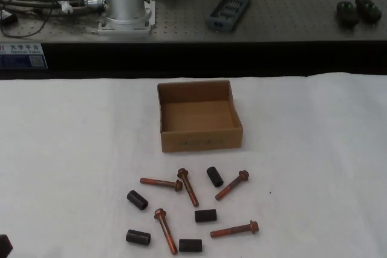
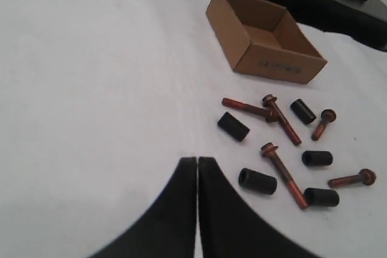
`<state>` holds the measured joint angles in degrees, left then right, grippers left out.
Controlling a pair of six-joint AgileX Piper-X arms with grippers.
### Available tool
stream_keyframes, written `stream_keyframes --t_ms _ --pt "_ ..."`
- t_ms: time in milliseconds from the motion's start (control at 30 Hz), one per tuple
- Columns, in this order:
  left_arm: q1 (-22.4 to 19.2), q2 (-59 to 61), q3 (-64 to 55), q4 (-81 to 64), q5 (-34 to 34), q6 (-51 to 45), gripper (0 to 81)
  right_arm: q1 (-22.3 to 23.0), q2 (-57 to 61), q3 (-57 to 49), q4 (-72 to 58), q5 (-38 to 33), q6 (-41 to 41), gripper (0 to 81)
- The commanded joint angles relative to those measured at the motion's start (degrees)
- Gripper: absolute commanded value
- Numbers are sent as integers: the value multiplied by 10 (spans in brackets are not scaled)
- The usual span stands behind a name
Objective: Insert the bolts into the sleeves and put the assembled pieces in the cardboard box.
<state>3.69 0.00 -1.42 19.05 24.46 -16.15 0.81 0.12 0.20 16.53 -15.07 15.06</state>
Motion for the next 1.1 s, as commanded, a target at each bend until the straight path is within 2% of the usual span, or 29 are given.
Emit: stream_keyframes --t_ms 0,133,333,667,867,1067 --pt "-9 5 -31 -7 27 21 7 0 -1 -11 -2 -12 5 32" --pt "-30 73 -69 4 36 77 7 0 44 -49 -2 -32 -7 32" --pt "-83 229 -153 10 31 173 7 0 178 -132 -2 -43 -49 32" --pt "-217 501 -300 43 28 383 7 0 382 -241 -2 -78 -49 32" --pt "-288 634 -359 44 15 543 7 0 437 -272 -8 -80 -79 32" --pt "-320 741 -422 58 -53 587 7 0 445 -272 -15 -80 -87 32"
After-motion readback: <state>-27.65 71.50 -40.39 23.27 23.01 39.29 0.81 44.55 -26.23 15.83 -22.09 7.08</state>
